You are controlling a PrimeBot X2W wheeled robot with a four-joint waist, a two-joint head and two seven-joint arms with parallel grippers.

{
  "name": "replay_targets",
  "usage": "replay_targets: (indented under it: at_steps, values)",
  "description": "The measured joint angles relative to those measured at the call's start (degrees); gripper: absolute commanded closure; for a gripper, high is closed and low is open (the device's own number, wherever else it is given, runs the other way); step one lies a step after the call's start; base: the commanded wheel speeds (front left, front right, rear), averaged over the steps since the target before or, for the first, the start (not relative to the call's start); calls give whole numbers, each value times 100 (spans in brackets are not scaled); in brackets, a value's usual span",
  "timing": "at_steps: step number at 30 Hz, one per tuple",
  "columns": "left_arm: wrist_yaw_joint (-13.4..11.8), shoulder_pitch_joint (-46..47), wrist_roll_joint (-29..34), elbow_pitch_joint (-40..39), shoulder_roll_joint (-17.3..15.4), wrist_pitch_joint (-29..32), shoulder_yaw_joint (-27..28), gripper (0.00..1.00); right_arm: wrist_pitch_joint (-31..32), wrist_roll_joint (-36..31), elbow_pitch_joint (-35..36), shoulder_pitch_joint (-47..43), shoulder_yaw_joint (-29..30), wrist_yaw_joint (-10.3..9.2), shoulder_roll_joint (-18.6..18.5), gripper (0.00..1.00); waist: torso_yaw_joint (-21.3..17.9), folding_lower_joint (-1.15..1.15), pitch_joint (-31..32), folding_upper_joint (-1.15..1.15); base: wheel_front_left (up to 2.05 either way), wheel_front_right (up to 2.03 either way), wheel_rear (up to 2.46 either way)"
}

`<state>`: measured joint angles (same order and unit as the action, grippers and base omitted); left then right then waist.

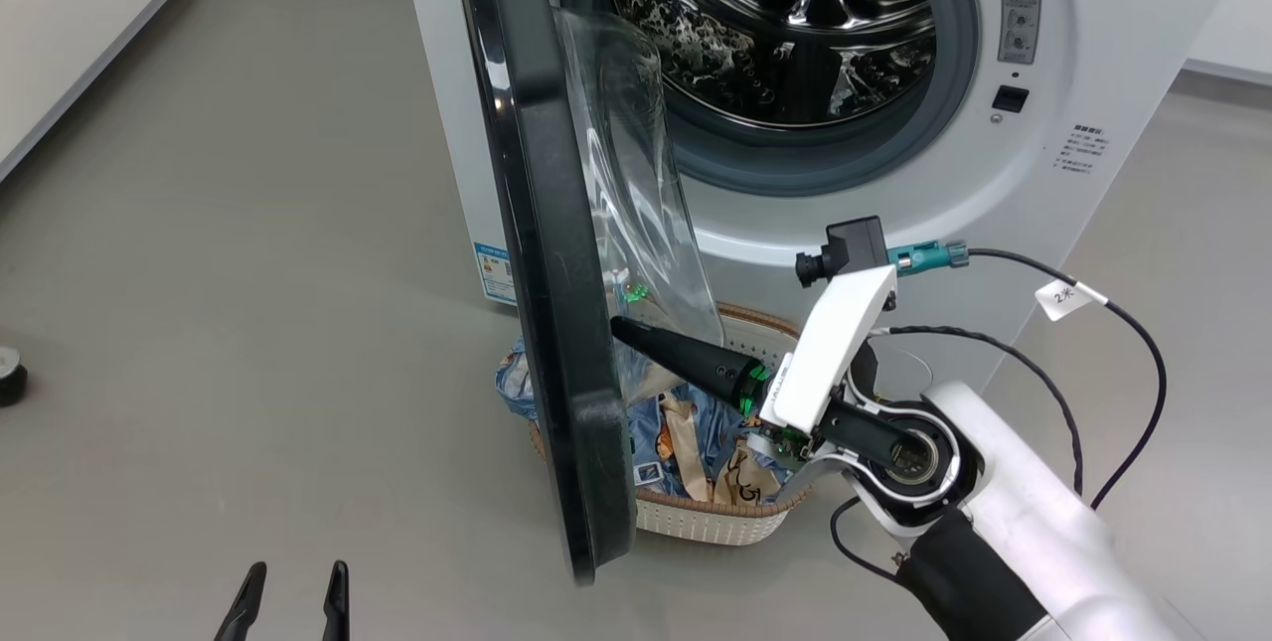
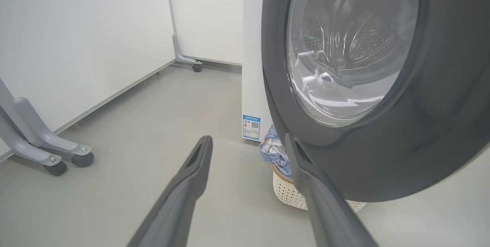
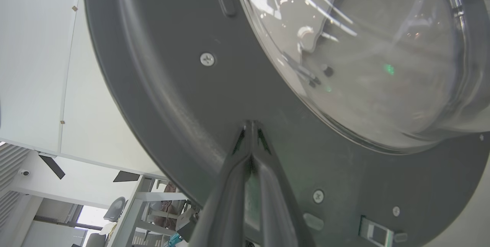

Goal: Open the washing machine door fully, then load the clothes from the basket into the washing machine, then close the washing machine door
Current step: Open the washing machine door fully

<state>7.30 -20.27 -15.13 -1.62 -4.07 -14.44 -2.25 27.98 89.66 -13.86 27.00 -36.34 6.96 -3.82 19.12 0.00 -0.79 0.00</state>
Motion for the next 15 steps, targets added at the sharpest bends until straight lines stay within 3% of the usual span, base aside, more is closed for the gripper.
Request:
replay_targets:
  at_steps: [9, 15]
  values:
    - [0, -233, -11, -331, 14, 0, 79, 0, -287, 254, 121, -58, -387, -1, -4, 100, -55, 0, 164, 0, 0, 0, 0]
    - [-27, 621, -7, -30, 103, -1, 347, 0, -472, -12, 409, -32, -441, 0, 21, 100, -219, 0, 196, 0, 0, 0, 0]
